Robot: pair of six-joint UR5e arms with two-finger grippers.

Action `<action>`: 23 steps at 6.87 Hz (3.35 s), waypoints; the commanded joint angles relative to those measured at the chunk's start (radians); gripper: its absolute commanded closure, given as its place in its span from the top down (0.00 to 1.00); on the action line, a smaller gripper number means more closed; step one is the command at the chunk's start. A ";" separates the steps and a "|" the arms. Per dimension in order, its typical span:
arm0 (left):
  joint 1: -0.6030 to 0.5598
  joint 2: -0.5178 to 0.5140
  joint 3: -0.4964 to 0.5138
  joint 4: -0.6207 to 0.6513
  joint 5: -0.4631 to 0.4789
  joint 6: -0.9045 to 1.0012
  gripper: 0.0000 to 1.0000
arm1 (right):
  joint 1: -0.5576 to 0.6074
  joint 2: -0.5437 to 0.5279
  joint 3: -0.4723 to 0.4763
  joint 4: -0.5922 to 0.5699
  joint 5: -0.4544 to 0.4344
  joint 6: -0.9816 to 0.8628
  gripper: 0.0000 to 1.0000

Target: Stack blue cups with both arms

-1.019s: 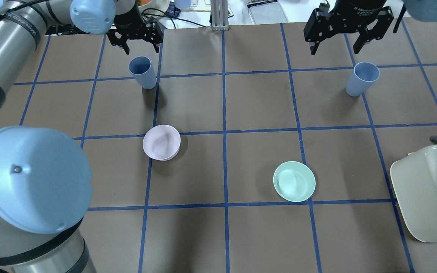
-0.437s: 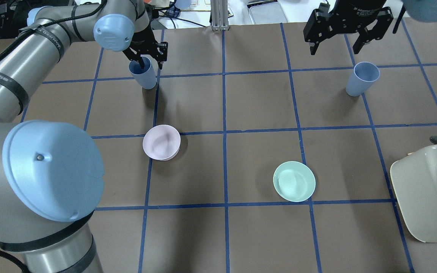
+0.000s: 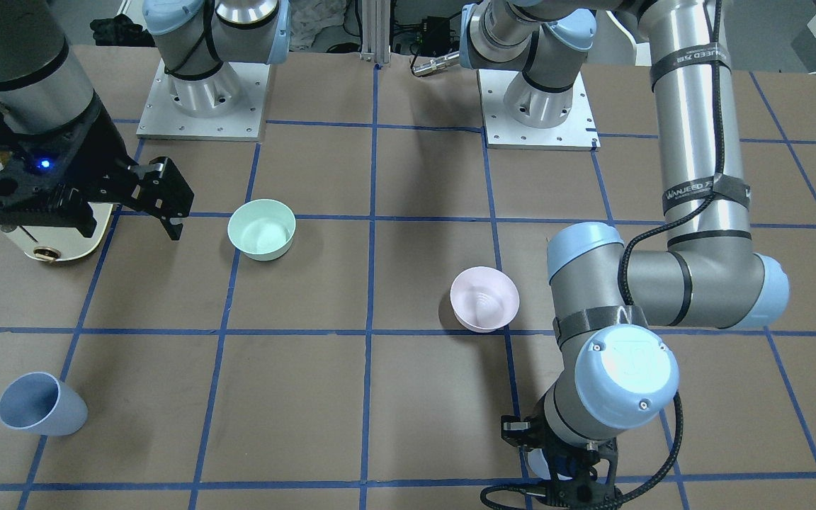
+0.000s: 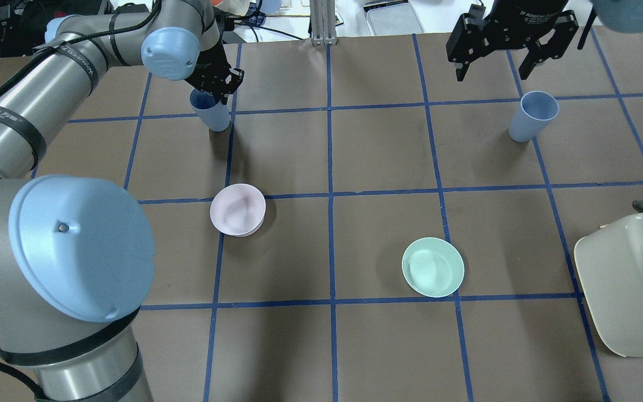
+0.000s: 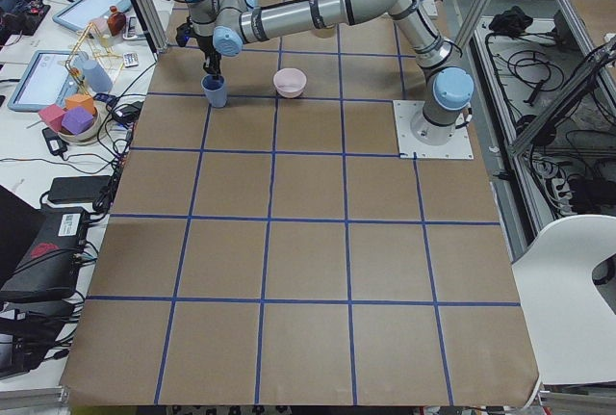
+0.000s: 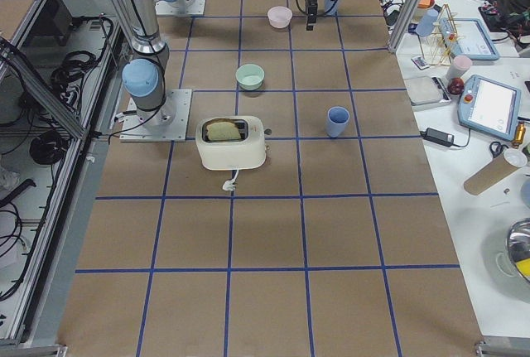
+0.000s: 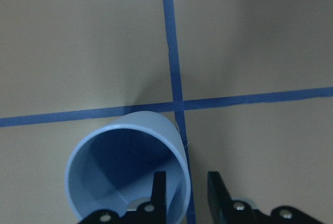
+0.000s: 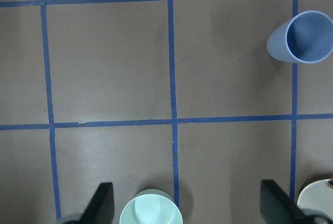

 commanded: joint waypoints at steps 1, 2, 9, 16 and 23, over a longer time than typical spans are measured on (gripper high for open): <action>-0.026 0.040 0.015 -0.014 0.046 0.006 0.00 | 0.000 0.000 0.000 0.000 -0.001 -0.001 1.00; -0.072 0.087 0.017 -0.052 0.036 -0.016 0.00 | 0.000 0.000 0.000 0.000 -0.001 -0.003 1.00; -0.406 0.330 -0.377 -0.151 -0.141 -0.664 0.00 | -0.002 0.000 0.000 0.000 -0.002 -0.003 1.00; -0.465 0.330 -0.469 -0.123 -0.147 -0.761 0.25 | -0.002 -0.002 0.000 0.002 -0.002 -0.001 1.00; -0.176 0.498 -0.166 -0.497 -0.196 -0.475 1.00 | -0.005 0.003 0.000 0.002 -0.001 -0.004 1.00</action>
